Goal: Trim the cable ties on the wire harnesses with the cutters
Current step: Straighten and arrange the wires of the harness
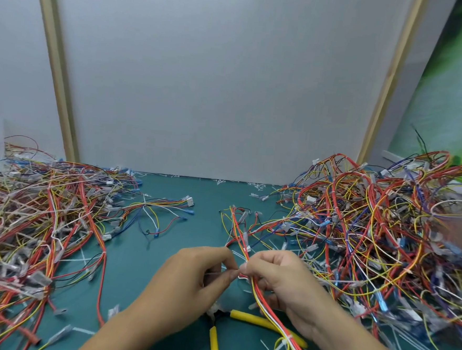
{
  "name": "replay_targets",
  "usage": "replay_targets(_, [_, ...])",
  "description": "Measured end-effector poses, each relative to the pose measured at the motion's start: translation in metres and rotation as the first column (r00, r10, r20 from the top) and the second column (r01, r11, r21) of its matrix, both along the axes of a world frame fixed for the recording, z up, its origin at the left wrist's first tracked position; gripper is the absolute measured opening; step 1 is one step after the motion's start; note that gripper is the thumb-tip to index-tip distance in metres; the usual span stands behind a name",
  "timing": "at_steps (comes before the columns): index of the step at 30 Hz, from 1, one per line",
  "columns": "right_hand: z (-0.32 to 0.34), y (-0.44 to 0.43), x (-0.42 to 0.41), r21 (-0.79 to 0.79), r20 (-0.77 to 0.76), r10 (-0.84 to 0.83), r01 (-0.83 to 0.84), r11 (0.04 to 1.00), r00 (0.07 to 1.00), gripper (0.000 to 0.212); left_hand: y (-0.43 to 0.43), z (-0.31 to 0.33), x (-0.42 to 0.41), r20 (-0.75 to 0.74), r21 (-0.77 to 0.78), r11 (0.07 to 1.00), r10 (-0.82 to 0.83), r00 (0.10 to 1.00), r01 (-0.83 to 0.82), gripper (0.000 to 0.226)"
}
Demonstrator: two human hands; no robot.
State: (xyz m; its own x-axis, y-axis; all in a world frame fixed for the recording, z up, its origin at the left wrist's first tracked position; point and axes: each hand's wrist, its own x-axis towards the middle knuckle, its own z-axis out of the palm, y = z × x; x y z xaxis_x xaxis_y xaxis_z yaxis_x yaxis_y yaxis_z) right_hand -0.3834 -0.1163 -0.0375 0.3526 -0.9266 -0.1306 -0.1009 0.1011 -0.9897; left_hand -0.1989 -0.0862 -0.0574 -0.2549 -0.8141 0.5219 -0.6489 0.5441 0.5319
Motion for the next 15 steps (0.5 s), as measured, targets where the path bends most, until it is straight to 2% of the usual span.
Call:
replay_targets(4, [-0.0005,-0.0001,-0.0001,-0.003,0.002,-0.004,0.004,1.000,1.000,0.022,0.0014,0.0023,0.0002,0.014,0.006,1.000,0.005,1.000,-0.005,0.012])
replay_targets(8, [-0.0011,0.0006,0.0011,-0.017,-0.017,0.030,-0.031,0.999,0.999,0.026,0.0039,0.0026,-0.0011,0.036,0.083,0.996,0.009,0.999,-0.011,0.016])
replay_targets(12, [0.0005,0.0025,0.0016,0.013,-0.008,0.088,-0.088,0.996,0.996,0.029,0.0058,0.0031,-0.0049,0.075,0.155,0.988,0.014,0.997,-0.025,0.026])
replay_targets(15, [0.0017,0.0024,0.0012,0.046,0.021,0.094,-0.095,0.994,0.995,0.032,0.0066,0.0056,-0.0067,0.077,0.155,0.988,-0.003,0.997,-0.009,0.024])
